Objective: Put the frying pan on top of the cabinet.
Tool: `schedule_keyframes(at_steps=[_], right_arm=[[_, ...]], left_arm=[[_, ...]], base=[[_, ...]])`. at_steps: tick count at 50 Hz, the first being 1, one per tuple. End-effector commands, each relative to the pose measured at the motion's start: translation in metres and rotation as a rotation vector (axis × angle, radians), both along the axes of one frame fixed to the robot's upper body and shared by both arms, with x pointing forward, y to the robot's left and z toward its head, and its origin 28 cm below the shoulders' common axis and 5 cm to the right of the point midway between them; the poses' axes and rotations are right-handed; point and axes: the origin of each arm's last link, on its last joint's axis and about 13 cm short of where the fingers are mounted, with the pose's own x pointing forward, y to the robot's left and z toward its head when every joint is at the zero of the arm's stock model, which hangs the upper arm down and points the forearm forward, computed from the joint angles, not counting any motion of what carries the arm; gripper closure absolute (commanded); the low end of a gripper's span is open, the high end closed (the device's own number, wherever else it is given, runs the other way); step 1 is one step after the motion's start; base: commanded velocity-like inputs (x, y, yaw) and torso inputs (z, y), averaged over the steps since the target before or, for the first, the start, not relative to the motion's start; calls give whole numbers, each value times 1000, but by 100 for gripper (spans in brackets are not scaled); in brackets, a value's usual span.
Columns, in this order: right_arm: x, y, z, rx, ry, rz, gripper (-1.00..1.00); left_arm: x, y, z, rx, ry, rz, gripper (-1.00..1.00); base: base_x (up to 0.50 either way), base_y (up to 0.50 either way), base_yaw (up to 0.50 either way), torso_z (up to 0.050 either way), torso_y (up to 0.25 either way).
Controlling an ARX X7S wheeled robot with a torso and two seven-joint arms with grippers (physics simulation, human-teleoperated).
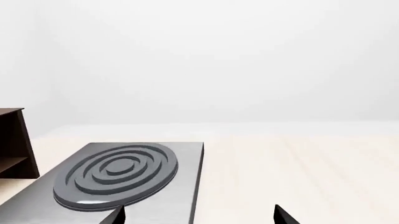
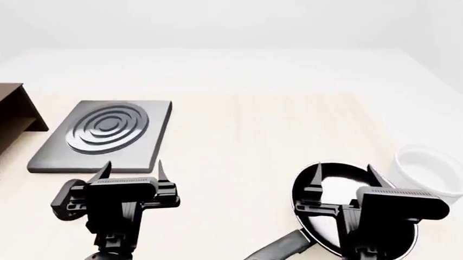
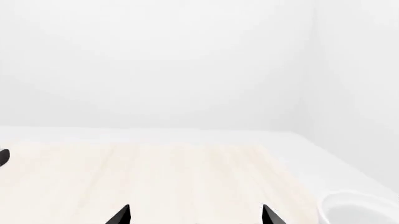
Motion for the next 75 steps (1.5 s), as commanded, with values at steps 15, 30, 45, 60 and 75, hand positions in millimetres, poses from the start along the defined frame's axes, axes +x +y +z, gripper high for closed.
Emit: schedule_keyframes(at_steps=[15,30,45,60,75], right_arm=[[-2,-3,2,-8,-7,-11,-100],[-4,-5,6,-9,-26,-22,-100],[-3,-5,7,-7,-31,-20,-100],[-3,-5,5,-4,-25,-18,-100],[-2,-3,3,-2,-23,-7,-100]], left_arm=[[-7,-5,15,57,125,-217,-100],[-38,-15,65,60,503,-948,-100],[-36,-22,84,-5,799,-1141,-100],[-33,-28,92,-31,845,-1137,-100],[-18,-47,91,191,814,-985,-100]], base=[[233,0,0,0,0],[0,0,0,0,0],[0,0,0,0,0],[0,0,0,0,0],[0,0,0,0,0]])
